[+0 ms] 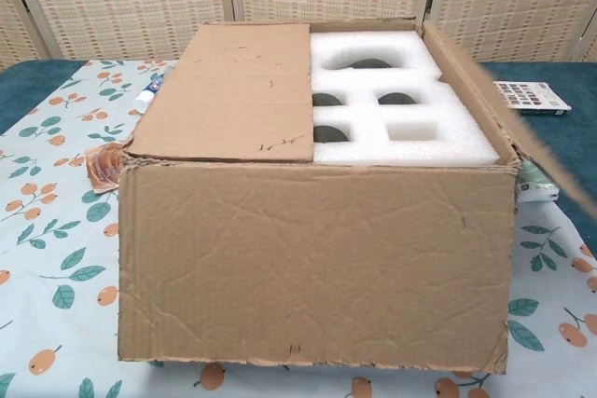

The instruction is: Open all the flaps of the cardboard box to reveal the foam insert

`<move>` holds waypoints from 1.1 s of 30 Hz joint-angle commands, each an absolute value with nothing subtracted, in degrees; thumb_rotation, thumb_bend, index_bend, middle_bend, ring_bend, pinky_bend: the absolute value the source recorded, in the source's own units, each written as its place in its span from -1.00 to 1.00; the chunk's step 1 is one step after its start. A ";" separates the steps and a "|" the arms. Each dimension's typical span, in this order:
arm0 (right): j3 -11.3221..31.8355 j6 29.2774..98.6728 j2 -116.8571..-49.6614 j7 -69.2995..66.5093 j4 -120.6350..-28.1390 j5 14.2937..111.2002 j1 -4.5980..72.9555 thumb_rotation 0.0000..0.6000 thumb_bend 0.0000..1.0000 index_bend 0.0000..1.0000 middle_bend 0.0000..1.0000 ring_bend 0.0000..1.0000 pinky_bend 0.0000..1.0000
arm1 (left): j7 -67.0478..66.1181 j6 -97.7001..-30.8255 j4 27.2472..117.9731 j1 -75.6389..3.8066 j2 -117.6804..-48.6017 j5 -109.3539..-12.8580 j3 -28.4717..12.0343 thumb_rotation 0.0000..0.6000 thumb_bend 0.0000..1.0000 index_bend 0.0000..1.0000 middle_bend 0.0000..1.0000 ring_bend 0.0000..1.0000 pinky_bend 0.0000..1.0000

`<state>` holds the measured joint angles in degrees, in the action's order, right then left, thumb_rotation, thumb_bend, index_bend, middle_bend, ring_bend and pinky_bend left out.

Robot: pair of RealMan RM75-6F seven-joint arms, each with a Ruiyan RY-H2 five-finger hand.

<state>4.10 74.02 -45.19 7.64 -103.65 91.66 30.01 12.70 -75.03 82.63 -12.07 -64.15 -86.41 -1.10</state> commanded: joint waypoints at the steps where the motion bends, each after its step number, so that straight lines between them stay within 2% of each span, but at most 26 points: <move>1: 3.23 78.45 -46.67 3.34 -100.68 93.69 26.72 -0.50 -0.39 0.07 -0.90 -0.82 -1.00 | 12.36 -75.48 83.67 -12.99 -63.13 -87.64 -1.62 1.00 -0.17 -0.52 -0.72 -0.86 -1.00; 5: 2.76 84.24 -49.09 0.48 -96.85 94.03 22.51 -0.46 -0.39 -0.15 -0.99 -0.83 -1.00 | 11.61 -75.29 86.69 -15.52 -60.37 -91.04 -2.21 1.00 -0.17 -0.46 -0.72 -0.86 -1.00; 8: 2.85 88.42 -51.79 3.60 -93.78 92.13 18.79 -0.30 -0.39 -0.17 -1.00 -0.92 -1.00 | 10.96 -74.12 89.42 -18.31 -58.22 -93.97 -2.77 1.00 -0.17 -0.42 -0.72 -0.89 -1.00; 12: 2.04 91.05 -55.08 4.45 -92.38 88.76 14.14 -0.28 -0.39 -0.17 -1.00 -0.99 -1.00 | 10.85 -71.86 91.95 -22.87 -56.56 -97.24 -4.17 1.00 -0.10 -0.36 -0.72 -0.93 -1.00; 18: 1.82 94.55 -57.92 -2.30 -88.78 86.42 9.15 -0.27 -0.35 -0.17 -1.00 -1.00 -1.00 | 9.20 -67.75 95.04 -29.44 -55.71 -99.73 -6.65 1.00 0.23 -0.31 -0.73 -0.97 -1.00; 20: 2.27 96.22 -58.63 -4.34 -87.10 86.02 7.84 -0.27 -0.21 -0.17 -1.00 -1.00 -1.00 | 8.93 -66.39 95.46 -31.43 -55.98 -99.92 -7.49 1.00 0.38 -0.29 -0.74 -0.99 -1.00; 22: 2.78 98.02 -59.35 -5.97 -85.52 85.56 6.39 -0.26 0.01 -0.17 -1.00 -1.00 -1.00 | 9.31 -64.66 95.57 -33.87 -56.57 -100.00 -8.41 1.00 0.55 -0.26 -0.77 -1.00 -1.00; 26: 3.16 100.05 -60.32 -9.15 -83.65 85.44 4.26 -0.26 0.26 -0.17 -1.00 -1.00 -1.00 | 9.60 -60.92 96.22 -38.24 -57.66 -100.13 -9.50 1.00 0.86 -0.19 -0.78 -1.00 -1.00; 29: 3.29 100.49 -60.51 -12.08 -82.37 85.67 3.26 -0.24 0.28 -0.17 -1.00 -0.99 -1.00 | 9.04 -57.45 96.75 -41.49 -58.84 -99.88 -9.95 1.00 0.97 -0.11 -0.81 -1.00 -1.00; 33: 4.05 101.58 -60.54 -13.63 -81.70 85.92 2.57 -0.23 0.28 -0.17 -1.00 -0.98 -1.00 | 9.67 -54.08 96.83 -44.54 -60.38 -98.84 -10.34 1.00 1.00 -0.06 -0.84 -1.00 -1.00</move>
<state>3.81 101.34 -60.45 -13.34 -81.88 85.84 2.78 9.34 -55.26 96.65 -43.38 -59.53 -99.37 -9.98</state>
